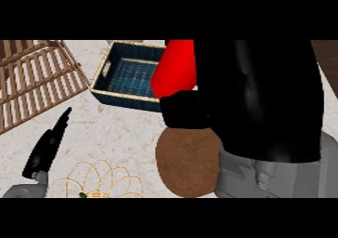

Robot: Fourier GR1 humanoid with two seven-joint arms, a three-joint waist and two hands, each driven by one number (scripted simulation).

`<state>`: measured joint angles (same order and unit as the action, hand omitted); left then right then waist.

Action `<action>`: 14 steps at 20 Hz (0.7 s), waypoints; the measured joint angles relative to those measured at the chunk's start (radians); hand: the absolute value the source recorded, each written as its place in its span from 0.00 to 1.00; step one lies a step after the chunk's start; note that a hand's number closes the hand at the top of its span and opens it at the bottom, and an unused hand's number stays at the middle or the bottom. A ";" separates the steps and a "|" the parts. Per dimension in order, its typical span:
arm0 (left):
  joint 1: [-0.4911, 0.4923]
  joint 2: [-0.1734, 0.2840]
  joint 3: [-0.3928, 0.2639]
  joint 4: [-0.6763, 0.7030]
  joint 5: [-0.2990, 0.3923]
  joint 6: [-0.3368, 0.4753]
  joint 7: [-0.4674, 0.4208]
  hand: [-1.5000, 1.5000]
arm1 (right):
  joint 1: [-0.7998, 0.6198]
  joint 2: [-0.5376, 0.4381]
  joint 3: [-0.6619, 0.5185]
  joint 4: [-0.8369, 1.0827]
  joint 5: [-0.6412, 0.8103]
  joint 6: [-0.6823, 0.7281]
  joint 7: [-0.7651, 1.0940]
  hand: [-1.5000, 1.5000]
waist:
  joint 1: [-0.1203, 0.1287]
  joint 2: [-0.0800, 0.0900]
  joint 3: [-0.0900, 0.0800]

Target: Pick the can from the cutting board and place it in the basket

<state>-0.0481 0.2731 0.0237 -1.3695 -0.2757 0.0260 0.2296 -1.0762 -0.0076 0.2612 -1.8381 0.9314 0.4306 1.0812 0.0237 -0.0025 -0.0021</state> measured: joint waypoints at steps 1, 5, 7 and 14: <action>-0.002 0.000 0.000 -0.006 0.001 -0.003 0.006 0.50 | -0.028 0.000 0.005 0.043 -0.018 -0.019 0.010 1.00 | 0.004 0.000 0.000; -0.008 -0.008 -0.003 0.013 -0.010 0.003 0.000 0.50 | -0.131 0.000 -0.001 0.208 -0.087 -0.072 0.014 1.00 | 0.005 0.003 0.000; 0.000 -0.018 -0.009 0.005 -0.018 0.012 0.000 0.50 | -0.177 0.000 0.000 0.293 -0.107 -0.101 0.011 1.00 | 0.007 0.003 0.000; -0.001 -0.013 -0.002 -0.006 -0.009 -0.007 -0.002 0.50 | -0.242 0.001 0.037 0.539 -0.141 -0.226 -0.015 1.00 | 0.008 0.005 0.000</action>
<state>-0.0490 0.2600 0.0217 -1.3758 -0.2850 0.0188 0.2280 -1.3181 -0.0065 0.2980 -1.2994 0.7908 0.2044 1.0665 0.0312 0.0023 -0.0018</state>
